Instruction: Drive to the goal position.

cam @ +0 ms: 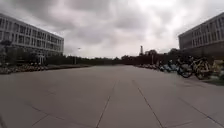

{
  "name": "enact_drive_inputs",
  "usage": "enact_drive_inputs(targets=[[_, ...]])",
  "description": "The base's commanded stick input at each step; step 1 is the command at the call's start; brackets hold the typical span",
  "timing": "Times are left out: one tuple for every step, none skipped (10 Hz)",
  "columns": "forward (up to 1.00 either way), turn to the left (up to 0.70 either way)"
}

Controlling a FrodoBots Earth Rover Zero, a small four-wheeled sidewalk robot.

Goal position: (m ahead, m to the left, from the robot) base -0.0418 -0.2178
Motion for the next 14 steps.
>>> enact_drive_inputs(targets=[[0.05, 0.00], [0.05, 0.00], [0.05, 0.00], [0.05, 0.00], [0.05, 0.00], [0.05, 0.00], [0.05, 0.00], [0.05, 0.00], [0.05, 0.00], [0.05, 0.00], [0.05, 0.00], [0.05, 0.00], [0.05, 0.00], [0.05, 0.00]])
